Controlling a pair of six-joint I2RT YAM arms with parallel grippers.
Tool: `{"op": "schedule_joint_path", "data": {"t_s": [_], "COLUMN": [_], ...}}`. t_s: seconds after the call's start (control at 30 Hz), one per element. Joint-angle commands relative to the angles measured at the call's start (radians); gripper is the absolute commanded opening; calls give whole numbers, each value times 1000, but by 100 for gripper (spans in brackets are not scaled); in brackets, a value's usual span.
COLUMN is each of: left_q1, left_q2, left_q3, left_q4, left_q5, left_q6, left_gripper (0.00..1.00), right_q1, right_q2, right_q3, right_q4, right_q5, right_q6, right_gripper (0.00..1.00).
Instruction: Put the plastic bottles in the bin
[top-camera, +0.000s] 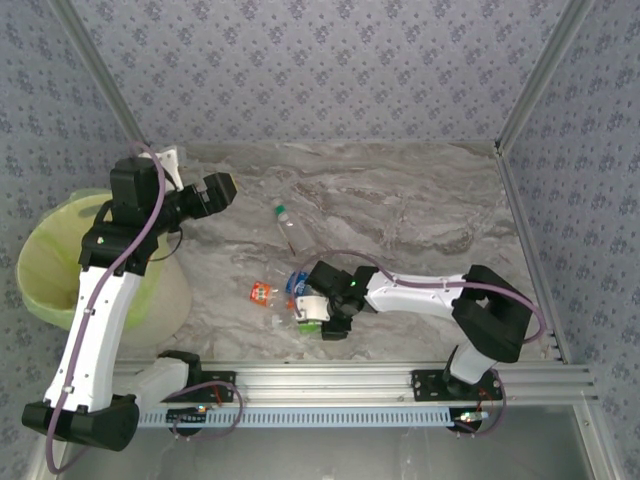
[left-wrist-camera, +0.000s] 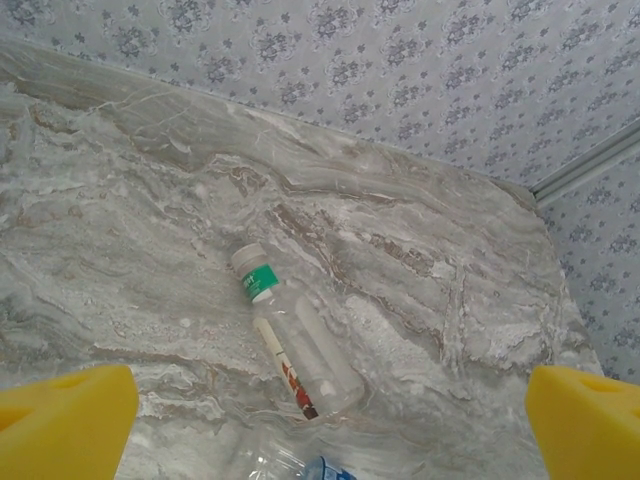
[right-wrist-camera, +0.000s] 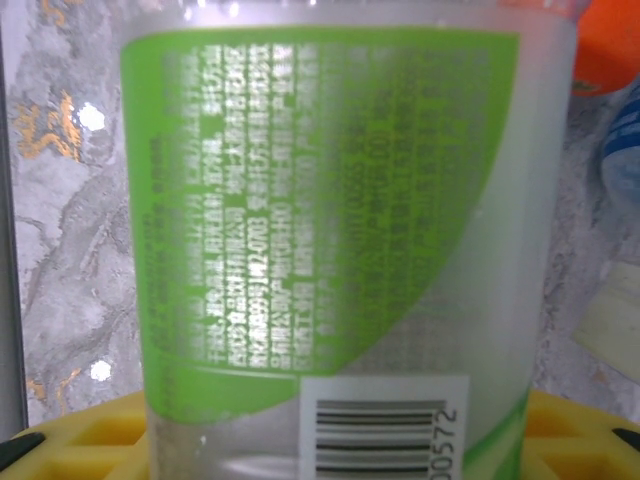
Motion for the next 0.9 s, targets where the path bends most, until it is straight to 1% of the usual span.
{"op": "schedule_joint_path", "data": {"t_s": [0.0, 0.1, 0.2, 0.33, 0.47, 0.53, 0.7, 0.77, 0.8, 0.87], "left_q1": [-4, -4, -4, -4, -4, -4, -4, -4, -4, -4], "left_q2": [0, 3, 6, 8, 11, 11, 13, 18, 21, 23], "left_q3": [-8, -11, -15, -23, -36, -51, -90, -94, -98, -117], "left_q4": [25, 32, 37, 43, 44, 84, 138, 148, 158, 206], "left_q5": [-15, -18, -29, -51, -39, -20, 12, 24, 46, 137], "left_q6": [21, 18, 3, -14, -33, -44, -48, -60, -72, -73], "left_gripper": [99, 99, 99, 100, 99, 99, 99, 100, 99, 99], "right_q1": [6, 3, -18, -44, -84, -110, -167, -191, -203, -229], "right_q2": [-42, -76, -116, -186, -242, -271, -349, -378, -389, -404], "right_q3": [17, 20, 29, 21, 32, 27, -38, -70, -87, -111], "right_q4": [-37, -37, -30, 20, 54, 88, 254, 332, 376, 454], "right_q5": [-5, -3, -24, -47, -67, -82, -93, -89, -80, -57], "right_q6": [-7, -6, 27, 60, 110, 151, 255, 300, 338, 401], "right_gripper": [53, 51, 49, 47, 47, 48, 43, 43, 44, 46]}}
